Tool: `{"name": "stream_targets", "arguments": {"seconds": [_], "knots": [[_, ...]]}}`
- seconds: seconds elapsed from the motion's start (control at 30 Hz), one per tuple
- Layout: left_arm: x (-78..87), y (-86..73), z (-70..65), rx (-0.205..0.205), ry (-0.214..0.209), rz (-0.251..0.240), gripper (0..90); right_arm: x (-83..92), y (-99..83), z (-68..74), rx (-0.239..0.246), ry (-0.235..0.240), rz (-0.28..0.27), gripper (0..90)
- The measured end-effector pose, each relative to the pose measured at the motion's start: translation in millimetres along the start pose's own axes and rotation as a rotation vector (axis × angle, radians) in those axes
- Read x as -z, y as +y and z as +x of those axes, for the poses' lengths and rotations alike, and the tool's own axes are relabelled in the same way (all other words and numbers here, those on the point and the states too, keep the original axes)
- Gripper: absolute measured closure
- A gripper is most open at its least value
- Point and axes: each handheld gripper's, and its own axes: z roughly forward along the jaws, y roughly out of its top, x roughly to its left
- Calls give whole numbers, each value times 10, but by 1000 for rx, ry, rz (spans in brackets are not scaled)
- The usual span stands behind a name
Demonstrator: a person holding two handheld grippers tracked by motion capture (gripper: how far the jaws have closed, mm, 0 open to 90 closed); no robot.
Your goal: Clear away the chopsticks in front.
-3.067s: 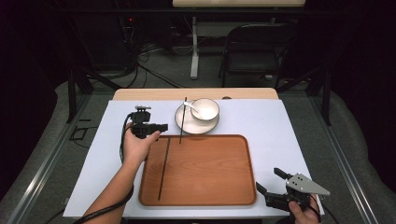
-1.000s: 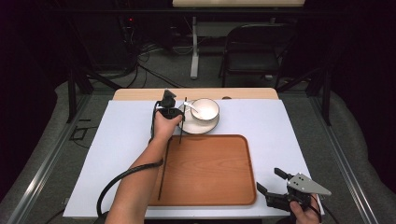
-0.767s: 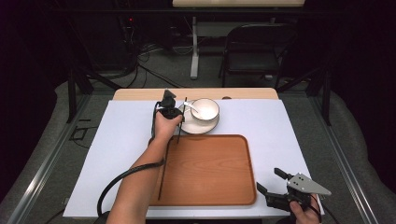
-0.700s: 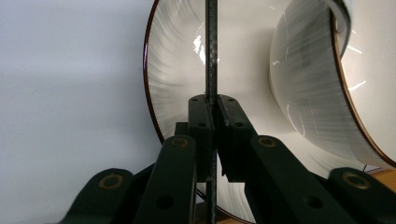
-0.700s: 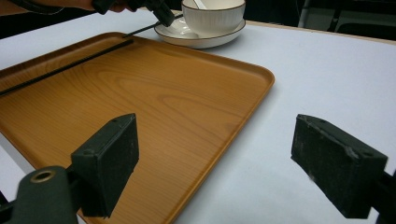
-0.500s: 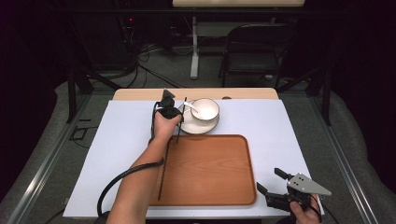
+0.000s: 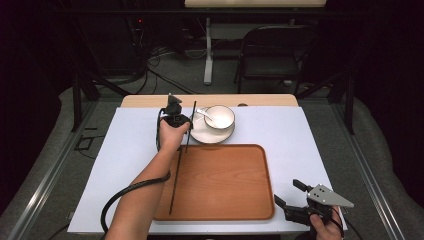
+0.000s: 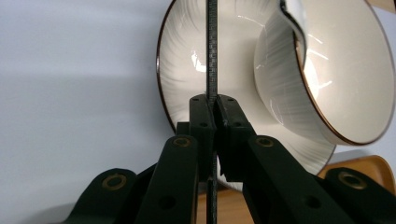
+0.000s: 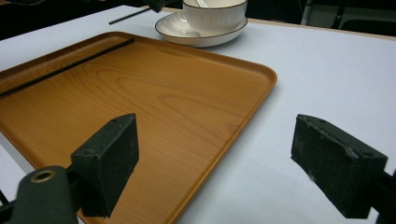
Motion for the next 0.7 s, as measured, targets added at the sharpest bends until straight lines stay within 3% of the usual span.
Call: {"name": "stream_targets", "arguments": {"seconds": [0.23, 0.47, 0.7], "knots": [[309, -94, 20, -3, -20, -37, 857, -16, 13, 21, 14, 0, 1, 148], [604, -227, 26, -35, -23, -57, 857, -31, 17, 22, 9, 2, 2, 148], [901, -478, 82, -77, -44, -73, 857, -30, 17, 25, 10, 0, 5, 148]]}}
